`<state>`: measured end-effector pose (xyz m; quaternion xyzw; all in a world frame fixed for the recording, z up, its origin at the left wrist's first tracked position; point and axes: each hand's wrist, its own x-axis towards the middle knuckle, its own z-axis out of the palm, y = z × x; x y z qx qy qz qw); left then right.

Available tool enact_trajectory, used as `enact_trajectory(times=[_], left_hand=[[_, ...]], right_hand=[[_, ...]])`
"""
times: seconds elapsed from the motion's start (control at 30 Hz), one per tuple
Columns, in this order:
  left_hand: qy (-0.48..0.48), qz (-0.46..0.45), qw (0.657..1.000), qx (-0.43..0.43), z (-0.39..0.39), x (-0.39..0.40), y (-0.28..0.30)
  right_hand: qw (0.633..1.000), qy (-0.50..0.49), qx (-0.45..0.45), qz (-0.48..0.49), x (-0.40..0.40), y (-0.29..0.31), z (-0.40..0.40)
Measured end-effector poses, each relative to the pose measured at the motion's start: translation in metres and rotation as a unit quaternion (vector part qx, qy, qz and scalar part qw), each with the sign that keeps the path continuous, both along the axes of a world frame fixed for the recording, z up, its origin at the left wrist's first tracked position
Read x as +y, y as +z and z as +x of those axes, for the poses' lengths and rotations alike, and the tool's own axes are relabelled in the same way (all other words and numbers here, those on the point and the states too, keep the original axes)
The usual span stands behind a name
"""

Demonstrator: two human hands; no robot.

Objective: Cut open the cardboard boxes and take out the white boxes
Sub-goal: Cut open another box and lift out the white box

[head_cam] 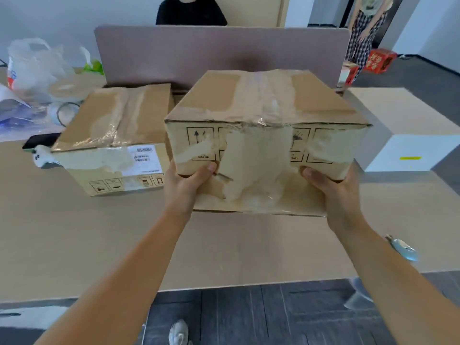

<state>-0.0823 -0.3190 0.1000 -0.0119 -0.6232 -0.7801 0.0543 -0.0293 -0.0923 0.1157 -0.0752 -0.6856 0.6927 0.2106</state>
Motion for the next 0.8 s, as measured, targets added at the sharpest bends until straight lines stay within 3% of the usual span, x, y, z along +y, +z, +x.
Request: enact_trajectory(times=[0.37, 0.6, 0.8], left_hand=[[0.037, -0.021, 0.996, -0.075, 0.022, 0.027, -0.059], [0.042, -0.05, 0.994, -0.092, 0.008, 0.024, -0.082], [-0.029, -0.061, 0.994, -0.091, 0.009, 0.036, -0.11]], right_hand=[[0.994, 0.014, -0.099, -0.034, 0.028, -0.069, 0.005], [0.99, 0.016, -0.137, 0.042, 0.039, -0.085, -0.013], [0.982, -0.024, -0.169, 0.083, 0.053, -0.118, -0.017]])
